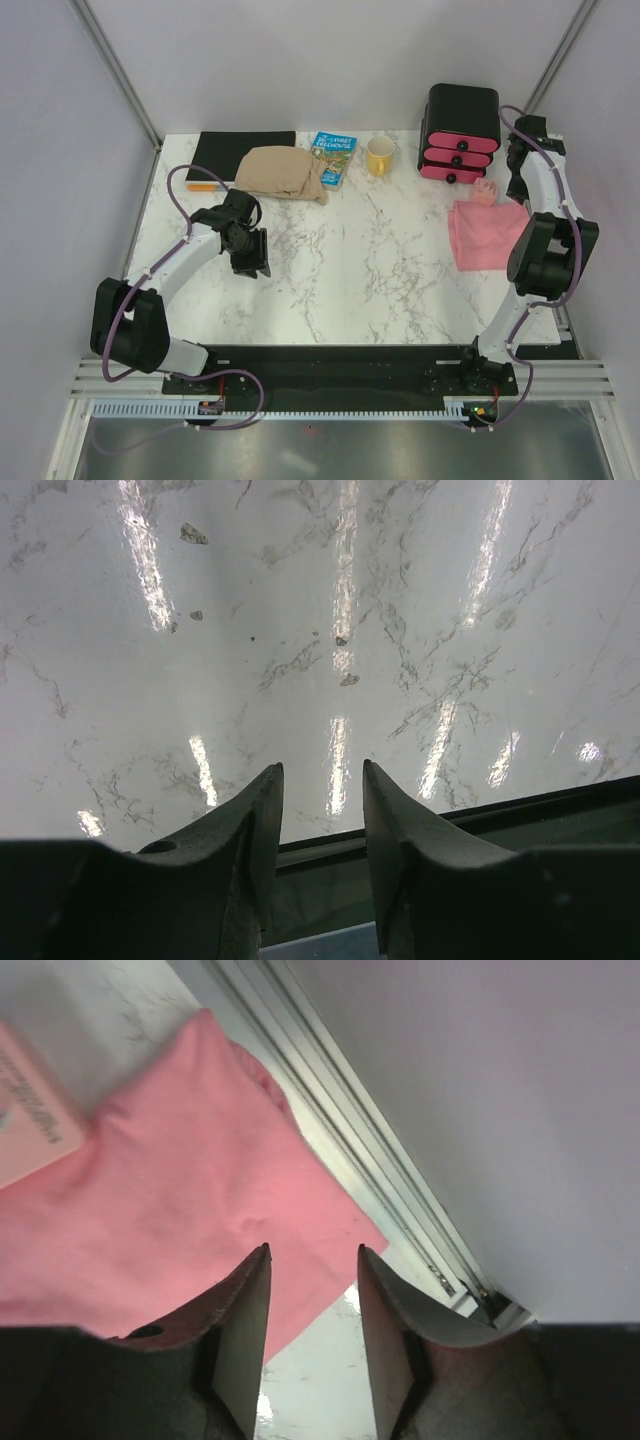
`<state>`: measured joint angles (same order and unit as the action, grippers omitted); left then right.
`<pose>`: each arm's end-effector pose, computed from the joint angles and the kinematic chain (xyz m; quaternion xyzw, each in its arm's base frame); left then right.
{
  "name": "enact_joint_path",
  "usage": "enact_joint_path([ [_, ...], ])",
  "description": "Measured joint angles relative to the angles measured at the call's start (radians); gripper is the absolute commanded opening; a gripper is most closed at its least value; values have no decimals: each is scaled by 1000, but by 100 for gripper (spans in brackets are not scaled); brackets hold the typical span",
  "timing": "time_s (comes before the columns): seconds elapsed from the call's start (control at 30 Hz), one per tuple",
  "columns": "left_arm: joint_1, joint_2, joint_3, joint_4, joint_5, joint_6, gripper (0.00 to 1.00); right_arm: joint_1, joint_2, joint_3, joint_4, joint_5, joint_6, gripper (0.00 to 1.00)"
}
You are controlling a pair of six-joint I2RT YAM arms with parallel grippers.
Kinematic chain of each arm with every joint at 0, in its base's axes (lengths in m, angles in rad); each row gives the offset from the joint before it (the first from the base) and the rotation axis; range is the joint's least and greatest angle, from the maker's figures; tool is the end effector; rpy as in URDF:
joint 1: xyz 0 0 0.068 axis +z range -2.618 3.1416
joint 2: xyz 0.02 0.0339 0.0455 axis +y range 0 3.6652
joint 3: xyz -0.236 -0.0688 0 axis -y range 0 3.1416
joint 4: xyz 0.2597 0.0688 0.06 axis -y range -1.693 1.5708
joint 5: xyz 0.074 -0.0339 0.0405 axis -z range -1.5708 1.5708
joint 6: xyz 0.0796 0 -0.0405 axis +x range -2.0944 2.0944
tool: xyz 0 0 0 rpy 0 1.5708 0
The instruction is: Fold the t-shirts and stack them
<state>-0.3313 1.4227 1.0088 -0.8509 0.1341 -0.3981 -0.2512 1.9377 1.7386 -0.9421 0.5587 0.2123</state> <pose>0.2737 -0.1054 0.1516 -0.0227 0.9859 -0.1161 0.1184 0.4060 -0.1478 0.2126 0.2729 0.9005 -0.2733 0.1996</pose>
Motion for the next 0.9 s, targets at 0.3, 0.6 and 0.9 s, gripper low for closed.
enact_joint_path([
  [0.3,0,0,3,0,1,0,45,72,36,-72,56,-122,12,39],
  [0.6,0,-10,3,-1,0,0,45,91,122,-202,115,-185,28,34],
  [0.9,0,-11,3,-7,0,-1,45,115,127,-222,144,-188,28,34],
])
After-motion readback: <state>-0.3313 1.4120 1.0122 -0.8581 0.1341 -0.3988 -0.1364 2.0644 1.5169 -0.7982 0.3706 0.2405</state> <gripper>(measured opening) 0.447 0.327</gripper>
